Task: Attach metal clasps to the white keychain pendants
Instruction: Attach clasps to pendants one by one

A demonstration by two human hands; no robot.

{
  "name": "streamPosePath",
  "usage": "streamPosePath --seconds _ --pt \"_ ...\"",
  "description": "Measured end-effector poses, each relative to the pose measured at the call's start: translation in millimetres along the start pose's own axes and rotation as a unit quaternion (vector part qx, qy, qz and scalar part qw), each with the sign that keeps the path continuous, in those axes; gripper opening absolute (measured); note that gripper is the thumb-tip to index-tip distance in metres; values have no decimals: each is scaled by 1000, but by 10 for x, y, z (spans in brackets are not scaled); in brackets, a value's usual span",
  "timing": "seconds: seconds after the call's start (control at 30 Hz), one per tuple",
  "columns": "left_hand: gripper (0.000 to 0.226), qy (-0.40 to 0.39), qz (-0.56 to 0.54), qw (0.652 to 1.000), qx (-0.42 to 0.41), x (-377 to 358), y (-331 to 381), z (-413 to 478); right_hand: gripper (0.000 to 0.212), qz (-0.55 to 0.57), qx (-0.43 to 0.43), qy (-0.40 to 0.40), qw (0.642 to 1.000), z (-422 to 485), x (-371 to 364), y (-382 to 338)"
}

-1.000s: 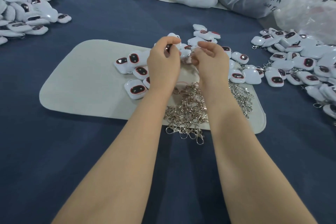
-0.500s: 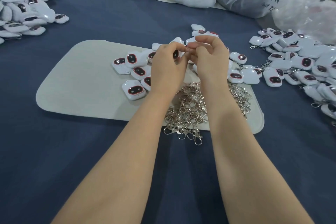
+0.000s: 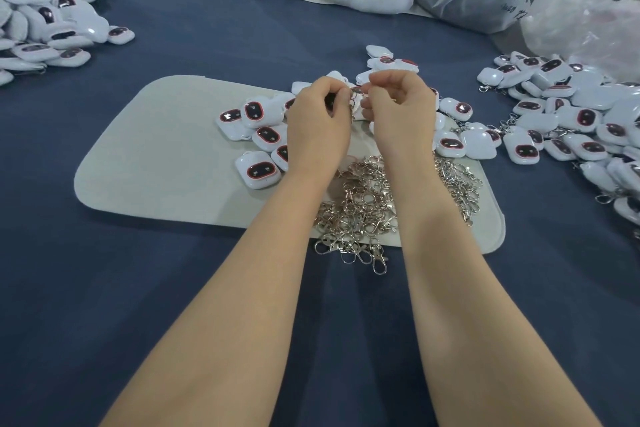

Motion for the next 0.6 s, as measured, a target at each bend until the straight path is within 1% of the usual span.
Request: streamPosePath --seconds 0.1,0.23,0.4,0.5,0.6 --pt "15 -2 -13 1000 5 11 12 9 14 -28 9 -25 999 -12 -40 -23" --pt "15 -1 -22 1000 3 16 13 10 14 -61 33 -61 996 -29 -97 -63" --pt "11 5 -11 1000 -1 31 18 -2 12 -87 67 -52 993 -24 -88 -99" --pt "7 14 1 1000 -10 54 35 -14 15 -130 104 -55 985 -51 -99 -145" --pt "10 14 17 1000 -17 52 49 -25 18 -152 119 -55 980 -64 -107 -162"
Point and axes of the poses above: each hand's wrist, its own z-axis towards the middle knuckle, its own x-axis out of the back of the hand, y = z × x, the point moved 7 cm from there along z, towards the middle knuckle, and after that the axes turned 9 degrees about x, right-handed, at the moved point
